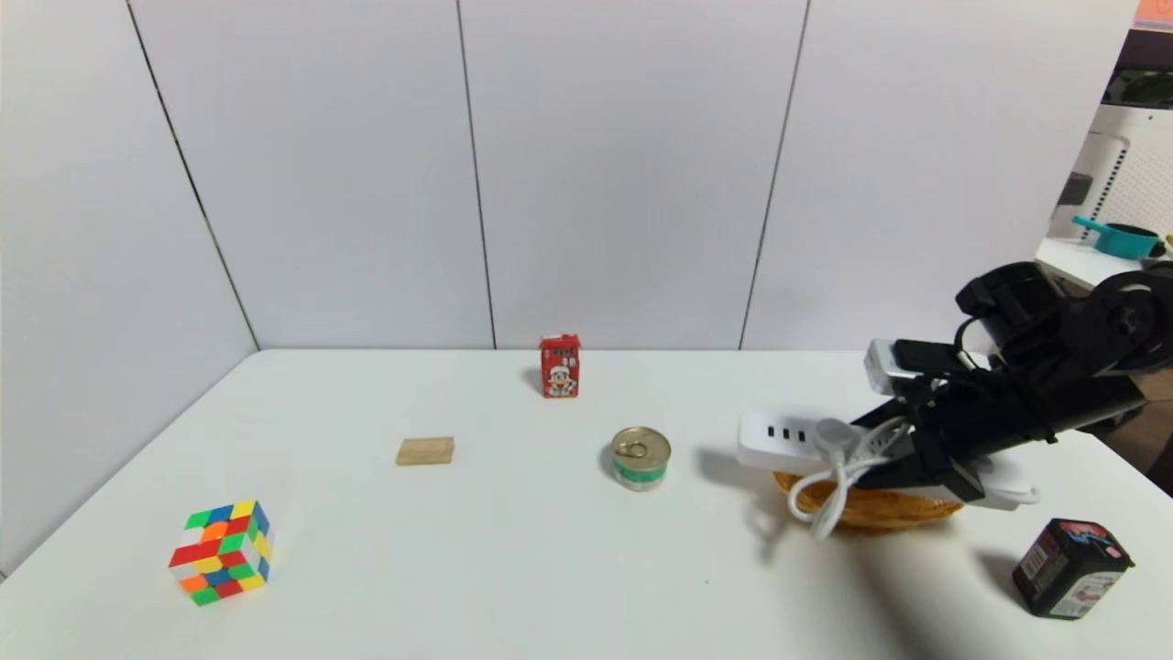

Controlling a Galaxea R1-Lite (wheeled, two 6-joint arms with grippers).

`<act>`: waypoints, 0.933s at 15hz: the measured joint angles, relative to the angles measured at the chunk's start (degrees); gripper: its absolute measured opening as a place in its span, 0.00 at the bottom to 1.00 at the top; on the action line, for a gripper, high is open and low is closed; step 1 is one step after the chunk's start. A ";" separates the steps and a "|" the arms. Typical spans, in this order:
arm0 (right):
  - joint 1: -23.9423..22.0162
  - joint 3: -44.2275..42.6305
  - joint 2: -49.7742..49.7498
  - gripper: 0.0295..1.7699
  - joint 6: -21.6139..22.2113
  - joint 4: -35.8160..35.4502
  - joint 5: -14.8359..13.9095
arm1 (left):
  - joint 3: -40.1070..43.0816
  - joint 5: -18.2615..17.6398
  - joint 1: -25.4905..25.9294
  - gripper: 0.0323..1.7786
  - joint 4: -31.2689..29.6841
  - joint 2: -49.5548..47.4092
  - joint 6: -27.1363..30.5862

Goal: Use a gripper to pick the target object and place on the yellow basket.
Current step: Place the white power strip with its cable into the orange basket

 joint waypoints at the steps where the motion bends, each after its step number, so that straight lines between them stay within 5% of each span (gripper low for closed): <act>1: 0.00 0.02 0.13 0.47 0.00 0.02 0.06 | 0.00 0.02 0.00 0.95 0.02 -0.02 0.00; 10: 0.00 -2.39 0.15 0.79 1.60 0.09 0.06 | 0.00 -0.02 0.00 0.95 0.00 0.00 -0.02; 14: 0.06 -8.02 -2.23 0.86 6.50 0.00 0.41 | 0.00 0.00 0.00 0.95 0.00 0.00 -0.02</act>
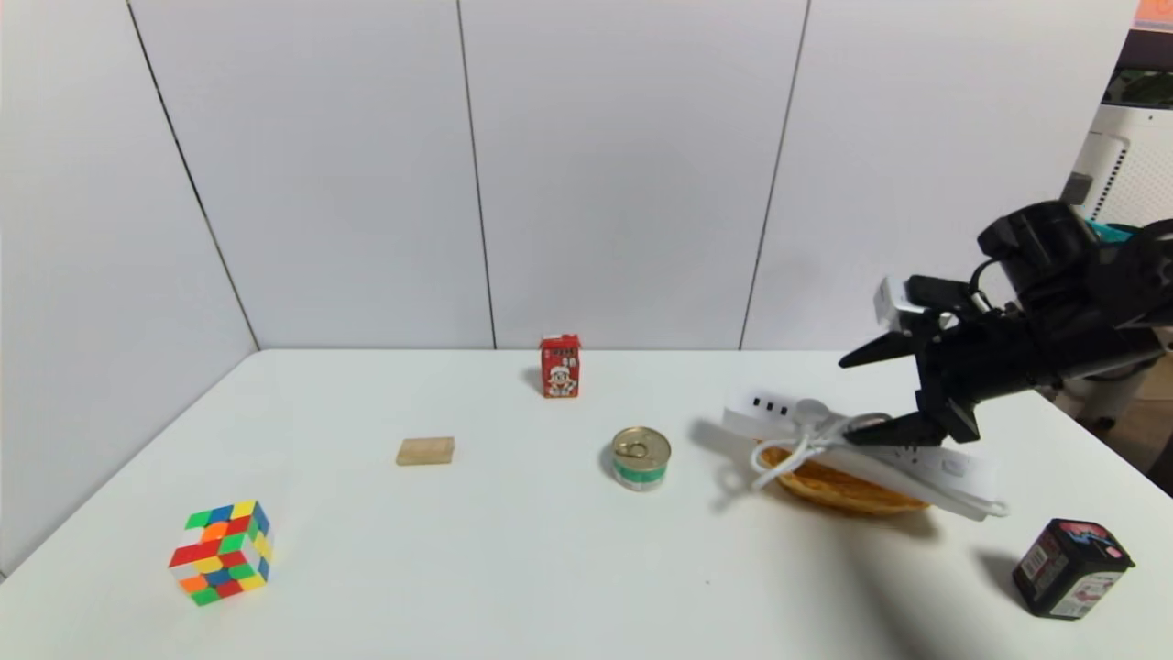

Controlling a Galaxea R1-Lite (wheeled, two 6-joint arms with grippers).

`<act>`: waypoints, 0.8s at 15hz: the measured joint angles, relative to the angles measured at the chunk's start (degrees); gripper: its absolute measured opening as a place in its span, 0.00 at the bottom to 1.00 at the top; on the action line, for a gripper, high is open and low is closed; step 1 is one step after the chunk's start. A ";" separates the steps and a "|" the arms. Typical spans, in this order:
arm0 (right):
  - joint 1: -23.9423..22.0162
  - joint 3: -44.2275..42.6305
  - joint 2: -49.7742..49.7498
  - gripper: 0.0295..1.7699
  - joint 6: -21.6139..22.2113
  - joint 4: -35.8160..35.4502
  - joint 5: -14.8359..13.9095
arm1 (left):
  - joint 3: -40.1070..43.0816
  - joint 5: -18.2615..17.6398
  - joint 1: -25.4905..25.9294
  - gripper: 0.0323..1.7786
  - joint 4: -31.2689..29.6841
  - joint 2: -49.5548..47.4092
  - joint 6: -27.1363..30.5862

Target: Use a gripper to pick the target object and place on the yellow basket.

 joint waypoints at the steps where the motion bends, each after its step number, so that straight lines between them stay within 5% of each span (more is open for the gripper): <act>1: 0.05 -1.18 -1.16 0.87 2.05 0.00 0.05 | 0.00 -0.02 0.00 0.95 0.02 0.00 0.00; 4: 0.67 -3.44 -5.35 0.90 7.74 -0.13 1.21 | 0.00 -0.02 0.00 0.95 0.00 0.00 0.00; 7: 1.26 -5.68 -10.41 0.92 15.82 -0.27 6.75 | 0.00 0.00 0.00 0.95 0.00 0.00 0.00; 10: 2.15 -6.62 -16.92 0.94 30.14 -0.55 7.17 | 0.00 0.02 0.00 0.95 0.02 -0.02 0.00; 12: 2.39 -6.23 -22.36 0.94 41.53 -1.29 4.83 | 0.00 -0.02 0.00 0.95 0.02 0.00 0.00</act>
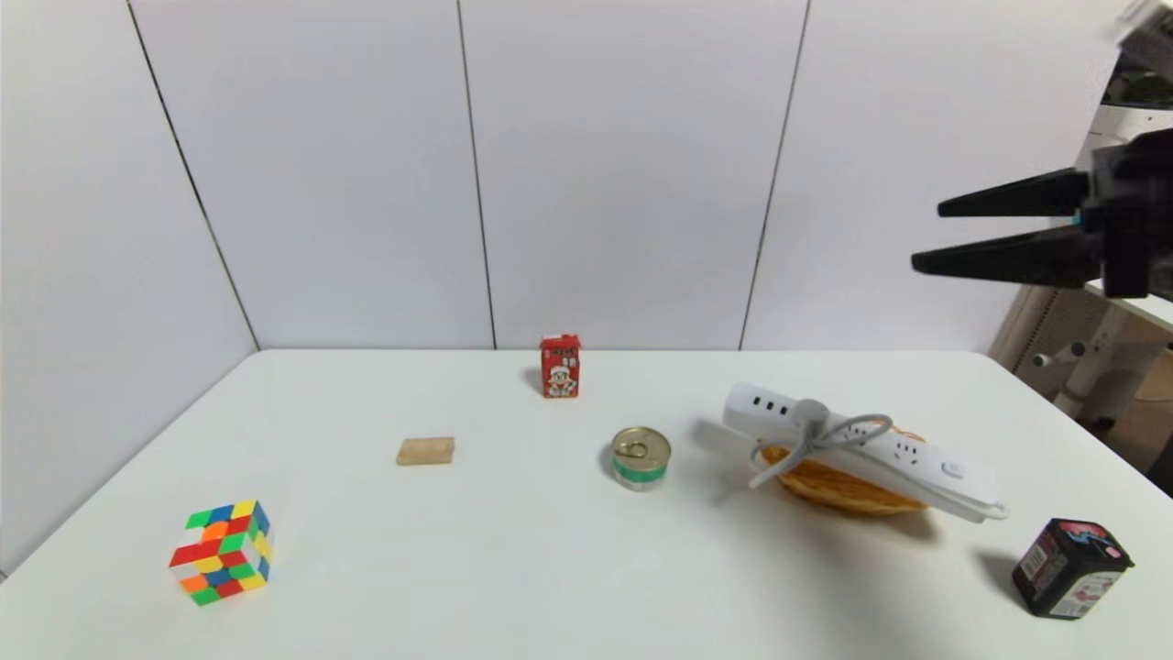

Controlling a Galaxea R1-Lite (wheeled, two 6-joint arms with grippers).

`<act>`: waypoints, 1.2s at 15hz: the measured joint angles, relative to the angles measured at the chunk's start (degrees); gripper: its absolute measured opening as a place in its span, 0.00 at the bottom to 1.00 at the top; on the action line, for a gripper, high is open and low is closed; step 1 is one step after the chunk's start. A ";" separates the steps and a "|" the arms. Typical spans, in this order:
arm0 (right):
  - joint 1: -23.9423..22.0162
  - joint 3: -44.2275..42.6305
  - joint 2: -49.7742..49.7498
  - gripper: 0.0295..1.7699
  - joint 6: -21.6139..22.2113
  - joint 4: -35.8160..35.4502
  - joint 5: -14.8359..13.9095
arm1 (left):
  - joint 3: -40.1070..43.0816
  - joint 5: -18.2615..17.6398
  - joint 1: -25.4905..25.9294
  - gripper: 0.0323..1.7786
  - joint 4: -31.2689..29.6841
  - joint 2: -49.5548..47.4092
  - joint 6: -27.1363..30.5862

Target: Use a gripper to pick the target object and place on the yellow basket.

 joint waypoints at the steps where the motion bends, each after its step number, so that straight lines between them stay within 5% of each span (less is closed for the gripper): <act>1: -0.02 1.35 -2.54 0.95 4.12 -0.49 -3.10 | 0.00 0.02 0.00 0.95 -0.02 0.00 -0.01; 2: -0.09 3.64 -5.25 0.95 6.81 -1.07 -7.86 | 0.00 0.02 0.00 0.95 -0.02 0.00 0.00; 6: -0.09 19.93 -18.30 0.96 11.01 -5.05 -34.18 | 0.00 0.05 0.00 0.95 -0.02 0.00 0.00; 8: -0.24 30.10 -26.08 0.96 13.35 -8.08 -41.89 | 0.00 0.02 0.00 0.95 -0.02 0.00 0.00; 15: -1.30 72.11 -59.51 0.96 17.81 -24.72 -45.12 | 0.00 0.02 0.00 0.95 -0.02 0.00 0.02; 18: -1.79 80.25 -70.62 0.96 21.72 -28.25 -41.86 | 0.00 0.02 0.00 0.95 0.00 0.00 0.02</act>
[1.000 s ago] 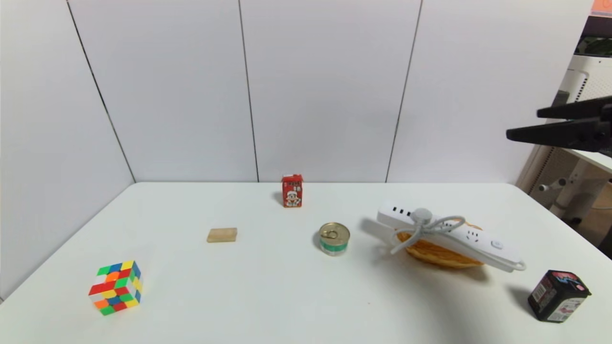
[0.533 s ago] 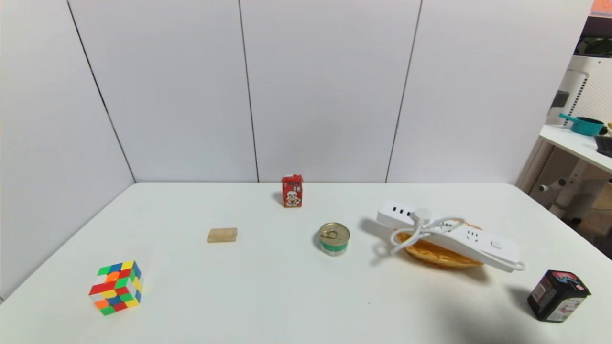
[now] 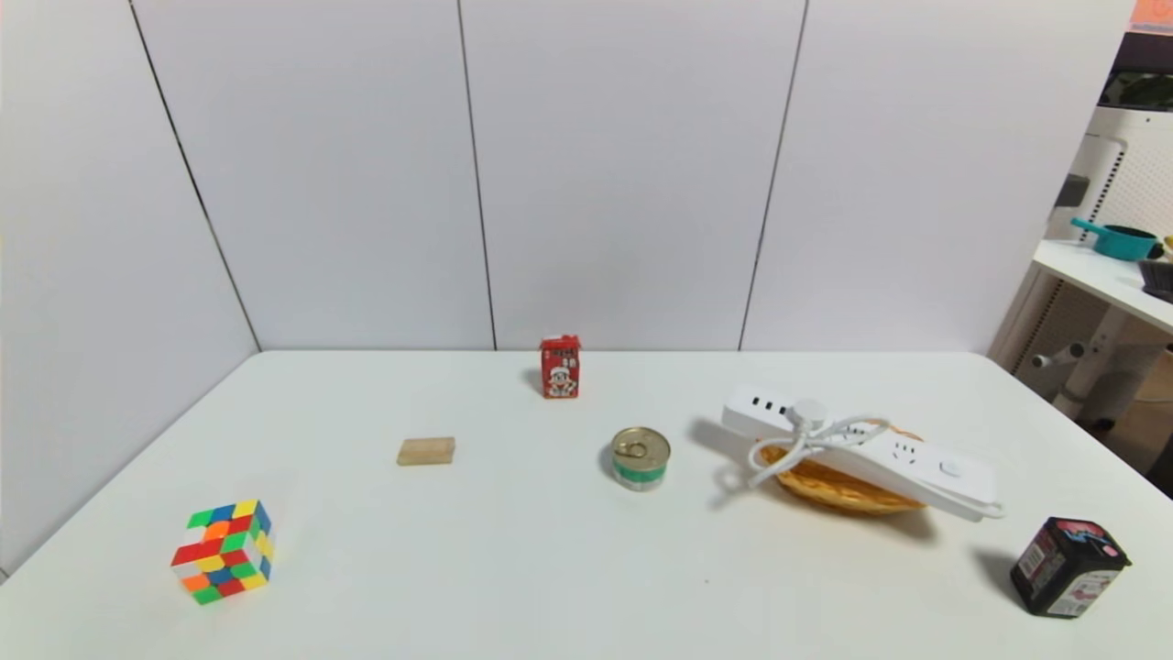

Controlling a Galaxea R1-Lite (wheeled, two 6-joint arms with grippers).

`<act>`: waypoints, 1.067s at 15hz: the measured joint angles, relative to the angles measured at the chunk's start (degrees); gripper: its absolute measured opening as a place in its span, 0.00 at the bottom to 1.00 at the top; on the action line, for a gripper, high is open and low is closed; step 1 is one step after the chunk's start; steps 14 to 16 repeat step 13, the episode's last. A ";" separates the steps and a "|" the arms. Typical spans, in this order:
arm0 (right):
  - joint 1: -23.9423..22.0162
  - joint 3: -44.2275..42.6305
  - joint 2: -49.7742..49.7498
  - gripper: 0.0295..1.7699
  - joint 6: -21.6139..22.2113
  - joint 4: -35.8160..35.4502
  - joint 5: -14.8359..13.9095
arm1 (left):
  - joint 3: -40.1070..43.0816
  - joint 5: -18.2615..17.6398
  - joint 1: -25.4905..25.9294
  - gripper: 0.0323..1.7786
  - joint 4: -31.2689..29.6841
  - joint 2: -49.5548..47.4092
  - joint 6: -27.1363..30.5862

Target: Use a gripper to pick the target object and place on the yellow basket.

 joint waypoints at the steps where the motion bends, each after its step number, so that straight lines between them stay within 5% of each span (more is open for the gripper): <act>1: -0.06 1.01 -3.47 0.96 1.57 -0.44 1.35 | 0.00 0.02 0.00 0.95 -0.02 0.00 -0.02; 16: -0.23 2.00 -12.12 0.96 3.35 -1.16 2.12 | 0.00 0.02 0.02 0.95 -0.02 0.00 -0.02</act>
